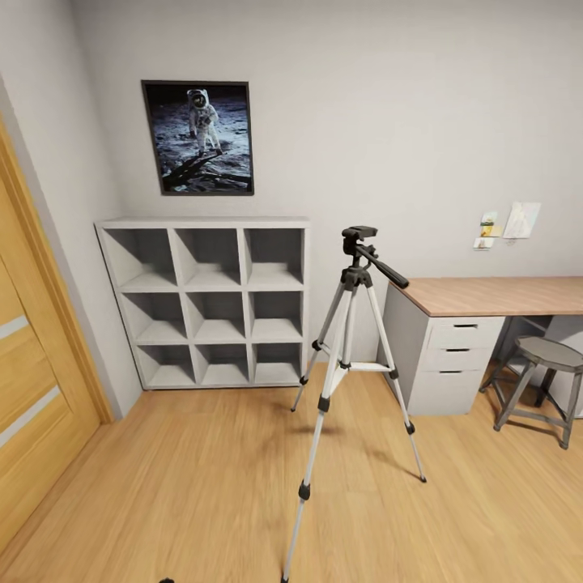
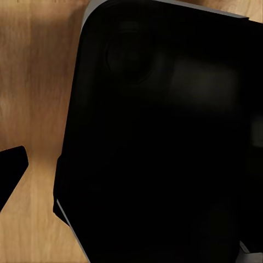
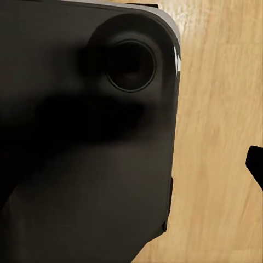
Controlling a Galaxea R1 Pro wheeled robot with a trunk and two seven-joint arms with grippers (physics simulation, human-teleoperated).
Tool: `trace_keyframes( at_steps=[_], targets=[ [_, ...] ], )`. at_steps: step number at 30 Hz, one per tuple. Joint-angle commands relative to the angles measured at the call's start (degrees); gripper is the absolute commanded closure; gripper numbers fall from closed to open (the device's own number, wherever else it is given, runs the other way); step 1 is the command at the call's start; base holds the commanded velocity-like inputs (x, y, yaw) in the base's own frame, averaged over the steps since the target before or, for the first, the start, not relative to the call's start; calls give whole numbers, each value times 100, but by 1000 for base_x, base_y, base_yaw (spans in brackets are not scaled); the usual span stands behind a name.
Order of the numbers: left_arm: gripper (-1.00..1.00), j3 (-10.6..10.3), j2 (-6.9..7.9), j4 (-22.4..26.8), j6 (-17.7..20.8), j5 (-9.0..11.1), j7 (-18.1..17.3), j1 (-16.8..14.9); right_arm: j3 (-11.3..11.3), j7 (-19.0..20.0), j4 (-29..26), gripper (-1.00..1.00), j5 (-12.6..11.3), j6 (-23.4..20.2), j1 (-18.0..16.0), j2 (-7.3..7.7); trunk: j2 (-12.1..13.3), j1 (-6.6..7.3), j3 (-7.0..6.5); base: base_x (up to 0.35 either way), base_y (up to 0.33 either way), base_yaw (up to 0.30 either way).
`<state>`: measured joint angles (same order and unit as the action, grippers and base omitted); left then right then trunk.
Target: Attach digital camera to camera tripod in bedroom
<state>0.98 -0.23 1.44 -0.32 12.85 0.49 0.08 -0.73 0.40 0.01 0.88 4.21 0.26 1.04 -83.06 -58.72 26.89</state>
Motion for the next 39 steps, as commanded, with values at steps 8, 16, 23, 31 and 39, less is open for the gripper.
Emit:
trace_keyframes(
  at_steps=[8, 16, 23, 31, 39],
  targets=[
    [-100, 0, -3, 5, -3, 31, 6, 1, -6, 4, -1, -100, 9, 19, 0, 1, -2, -1, 4, 156, -64, 0],
    [-100, -1, -4, 5, -3, 32, 10, 1, -7, 4, -1, -100, 9, 19, 0, 1, -2, -1, 4, 228, -163, 0],
    [-100, -1, -4, 5, -3, 30, 6, 1, -6, 4, -1, -100, 9, 19, 0, 1, -2, -1, 4, 189, -138, 0],
    [-100, -1, -2, 5, -3, 27, 4, 1, -6, 2, -1, -100, 9, 19, 0, 1, -2, -1, 4, 38, -25, 0],
    [-100, -1, 4, 5, -3, 33, 4, 1, -6, -4, -1, -100, 9, 19, 0, 1, -2, -1, 4, 216, -2, 0]
  ],
)
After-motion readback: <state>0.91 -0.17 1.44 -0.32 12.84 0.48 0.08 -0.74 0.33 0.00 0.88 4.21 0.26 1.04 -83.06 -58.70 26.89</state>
